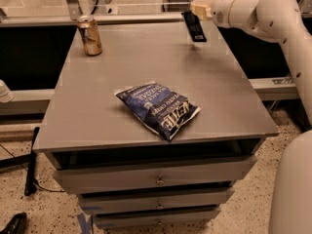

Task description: Pick rxbar blueberry

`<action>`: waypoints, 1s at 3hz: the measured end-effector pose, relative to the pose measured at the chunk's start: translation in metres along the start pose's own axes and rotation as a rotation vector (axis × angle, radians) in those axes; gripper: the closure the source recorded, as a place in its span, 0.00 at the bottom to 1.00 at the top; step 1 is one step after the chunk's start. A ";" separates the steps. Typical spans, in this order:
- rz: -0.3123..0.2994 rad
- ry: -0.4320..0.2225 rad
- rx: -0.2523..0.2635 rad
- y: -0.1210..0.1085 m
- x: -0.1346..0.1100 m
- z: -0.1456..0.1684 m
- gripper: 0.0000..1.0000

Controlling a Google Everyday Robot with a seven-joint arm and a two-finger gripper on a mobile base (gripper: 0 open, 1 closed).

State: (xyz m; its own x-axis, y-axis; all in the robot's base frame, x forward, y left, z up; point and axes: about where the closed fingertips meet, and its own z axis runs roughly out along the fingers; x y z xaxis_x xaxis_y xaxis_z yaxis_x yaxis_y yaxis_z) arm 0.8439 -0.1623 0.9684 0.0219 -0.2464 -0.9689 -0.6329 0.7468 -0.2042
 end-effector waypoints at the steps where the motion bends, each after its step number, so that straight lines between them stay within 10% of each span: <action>1: -0.010 -0.054 -0.056 0.021 -0.024 0.002 1.00; 3: -0.035 -0.098 -0.114 0.051 -0.051 -0.008 0.82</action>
Offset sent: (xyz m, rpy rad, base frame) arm -0.0526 0.0481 0.0637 0.0701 -0.1208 0.1717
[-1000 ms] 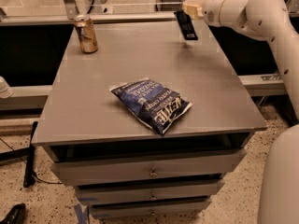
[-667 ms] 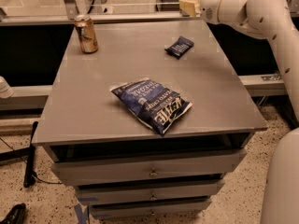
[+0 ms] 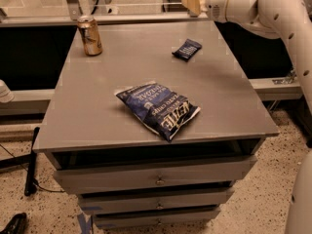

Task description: Pick rxbar blueberry

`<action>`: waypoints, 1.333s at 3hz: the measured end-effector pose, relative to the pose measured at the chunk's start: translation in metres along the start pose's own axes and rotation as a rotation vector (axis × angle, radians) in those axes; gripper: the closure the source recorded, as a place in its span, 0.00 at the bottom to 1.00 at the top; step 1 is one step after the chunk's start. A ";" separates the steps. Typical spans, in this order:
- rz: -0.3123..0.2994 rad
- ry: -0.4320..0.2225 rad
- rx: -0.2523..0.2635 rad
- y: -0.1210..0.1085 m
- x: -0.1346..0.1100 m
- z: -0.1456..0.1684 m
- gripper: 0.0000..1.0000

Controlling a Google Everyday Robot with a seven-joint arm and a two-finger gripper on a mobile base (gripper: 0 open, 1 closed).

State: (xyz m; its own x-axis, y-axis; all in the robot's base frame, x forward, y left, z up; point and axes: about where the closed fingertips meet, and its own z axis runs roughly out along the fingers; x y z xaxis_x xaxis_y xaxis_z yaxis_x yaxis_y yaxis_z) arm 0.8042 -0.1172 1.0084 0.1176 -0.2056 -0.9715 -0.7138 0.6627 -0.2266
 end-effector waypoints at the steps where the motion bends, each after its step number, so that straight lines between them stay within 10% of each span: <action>1: 0.019 0.054 0.004 0.006 0.020 -0.005 0.59; 4: 0.060 0.283 -0.051 0.024 0.101 -0.011 0.00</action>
Offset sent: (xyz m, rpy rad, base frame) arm -0.0136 -0.0182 -0.0916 -0.1448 0.2300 -0.0542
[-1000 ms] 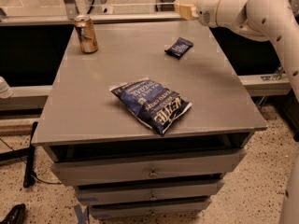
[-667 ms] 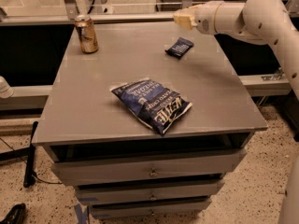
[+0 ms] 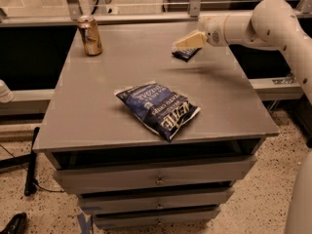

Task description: Pick rxbar blueberry

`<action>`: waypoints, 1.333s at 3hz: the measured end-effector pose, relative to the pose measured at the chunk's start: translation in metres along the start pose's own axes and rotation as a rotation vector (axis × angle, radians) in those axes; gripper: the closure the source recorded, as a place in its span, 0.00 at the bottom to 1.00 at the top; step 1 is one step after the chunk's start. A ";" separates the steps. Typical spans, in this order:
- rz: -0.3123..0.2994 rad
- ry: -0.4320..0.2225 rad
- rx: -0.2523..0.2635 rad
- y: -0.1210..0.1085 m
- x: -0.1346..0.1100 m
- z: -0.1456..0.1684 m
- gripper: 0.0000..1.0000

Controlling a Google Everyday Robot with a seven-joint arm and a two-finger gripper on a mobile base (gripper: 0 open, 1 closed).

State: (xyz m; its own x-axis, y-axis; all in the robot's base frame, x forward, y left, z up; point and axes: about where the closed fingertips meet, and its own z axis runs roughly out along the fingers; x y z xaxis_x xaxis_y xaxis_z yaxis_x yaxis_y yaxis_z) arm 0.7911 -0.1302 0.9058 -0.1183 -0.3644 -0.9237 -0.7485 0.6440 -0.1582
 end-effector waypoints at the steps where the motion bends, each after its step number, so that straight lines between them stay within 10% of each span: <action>1: -0.003 0.047 -0.048 0.008 0.022 0.010 0.00; 4: -0.010 0.115 -0.129 0.024 0.052 0.035 0.00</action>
Offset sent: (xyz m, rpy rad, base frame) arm -0.0039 0.0068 -0.0584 -0.0782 0.1059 0.0840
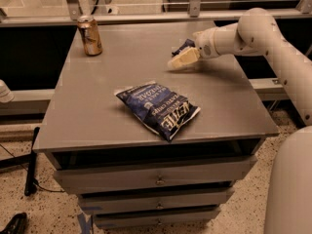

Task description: Pick rxbar blueberry

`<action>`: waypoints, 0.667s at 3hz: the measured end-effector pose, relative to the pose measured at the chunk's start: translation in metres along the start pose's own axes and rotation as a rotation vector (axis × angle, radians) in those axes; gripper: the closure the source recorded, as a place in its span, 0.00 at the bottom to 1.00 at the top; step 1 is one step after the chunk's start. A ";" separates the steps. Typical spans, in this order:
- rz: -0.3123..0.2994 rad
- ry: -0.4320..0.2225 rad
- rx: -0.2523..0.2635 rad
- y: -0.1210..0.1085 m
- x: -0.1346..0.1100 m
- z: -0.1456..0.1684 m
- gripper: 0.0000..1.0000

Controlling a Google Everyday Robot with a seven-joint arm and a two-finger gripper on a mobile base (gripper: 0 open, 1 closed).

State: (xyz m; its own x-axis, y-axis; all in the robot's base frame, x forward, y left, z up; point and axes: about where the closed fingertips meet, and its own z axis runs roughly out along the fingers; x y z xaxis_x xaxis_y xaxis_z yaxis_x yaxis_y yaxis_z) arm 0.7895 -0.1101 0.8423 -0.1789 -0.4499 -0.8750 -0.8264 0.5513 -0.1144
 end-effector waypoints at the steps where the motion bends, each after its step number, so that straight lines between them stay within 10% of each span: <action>1: 0.007 0.018 -0.007 0.000 0.008 0.005 0.00; 2: 0.020 0.029 0.000 -0.005 0.014 0.006 0.17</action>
Offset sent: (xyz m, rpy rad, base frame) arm 0.0092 -0.0200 -0.0164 -0.0179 0.0384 -0.0415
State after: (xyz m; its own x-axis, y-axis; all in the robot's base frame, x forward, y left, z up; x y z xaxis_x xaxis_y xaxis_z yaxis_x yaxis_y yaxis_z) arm 0.7944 -0.1156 0.8276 -0.2110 -0.4584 -0.8633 -0.8224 0.5606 -0.0966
